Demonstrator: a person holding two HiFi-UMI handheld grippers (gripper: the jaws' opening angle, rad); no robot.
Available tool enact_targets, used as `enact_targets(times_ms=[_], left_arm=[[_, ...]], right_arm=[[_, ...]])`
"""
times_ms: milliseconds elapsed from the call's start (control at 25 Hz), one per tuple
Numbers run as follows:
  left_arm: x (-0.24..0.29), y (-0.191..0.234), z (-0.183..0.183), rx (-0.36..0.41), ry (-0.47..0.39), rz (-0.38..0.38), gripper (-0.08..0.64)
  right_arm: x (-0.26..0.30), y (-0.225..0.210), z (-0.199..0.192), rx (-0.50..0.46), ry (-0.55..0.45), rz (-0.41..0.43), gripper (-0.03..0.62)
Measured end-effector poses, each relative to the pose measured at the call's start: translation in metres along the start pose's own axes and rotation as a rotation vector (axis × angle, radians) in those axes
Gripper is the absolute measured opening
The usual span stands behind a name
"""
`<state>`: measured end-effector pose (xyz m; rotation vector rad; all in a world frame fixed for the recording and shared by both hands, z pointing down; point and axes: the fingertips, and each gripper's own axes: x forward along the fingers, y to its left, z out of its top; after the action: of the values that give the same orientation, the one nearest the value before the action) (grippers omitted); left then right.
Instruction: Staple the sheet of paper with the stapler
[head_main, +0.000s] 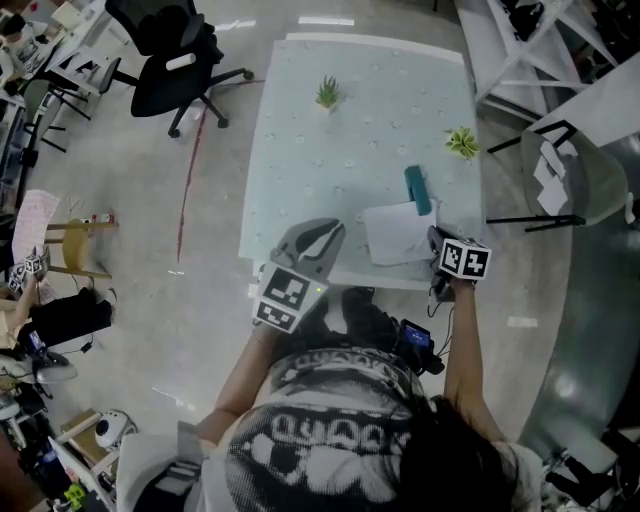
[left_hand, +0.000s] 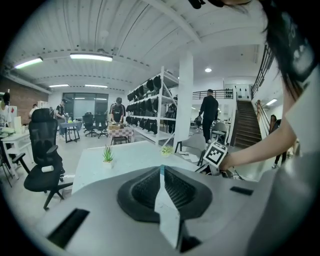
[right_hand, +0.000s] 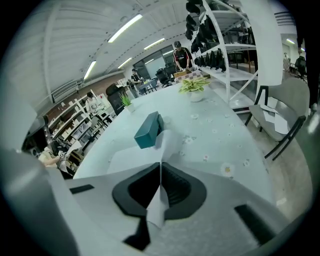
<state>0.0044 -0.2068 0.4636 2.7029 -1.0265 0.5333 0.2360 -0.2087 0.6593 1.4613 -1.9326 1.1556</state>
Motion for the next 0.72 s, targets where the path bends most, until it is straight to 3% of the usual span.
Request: enact_targets(times_ms=[80,240,480,600,720], left_arm=[[0.003,-0.001,0.001,-0.003,0.000,0.013,0.025],[0.006,-0.001,0.001,-0.010,0.001,0.039,0.025],[0.011,0.000,0.005,-0.020,-0.008,0.073,0.025],[0.012,-0.001,0.006,-0.023,-0.014,0.090,0.025],[0.013,-0.002,0.006,-0.031,-0.021,0.106,0.025]], right_arm=[[0.003,-0.003,0.000,-0.026,0.029,0.007,0.028],[0.003,-0.008,-0.006,-0.100,0.084,-0.006,0.119],[-0.015,-0.020,0.020,-0.191,0.033,-0.045,0.189],[-0.021,-0.007,0.053,-0.266,-0.011,0.007,0.170],[-0.018,0.017,0.078,-0.375,-0.001,0.092,0.034]])
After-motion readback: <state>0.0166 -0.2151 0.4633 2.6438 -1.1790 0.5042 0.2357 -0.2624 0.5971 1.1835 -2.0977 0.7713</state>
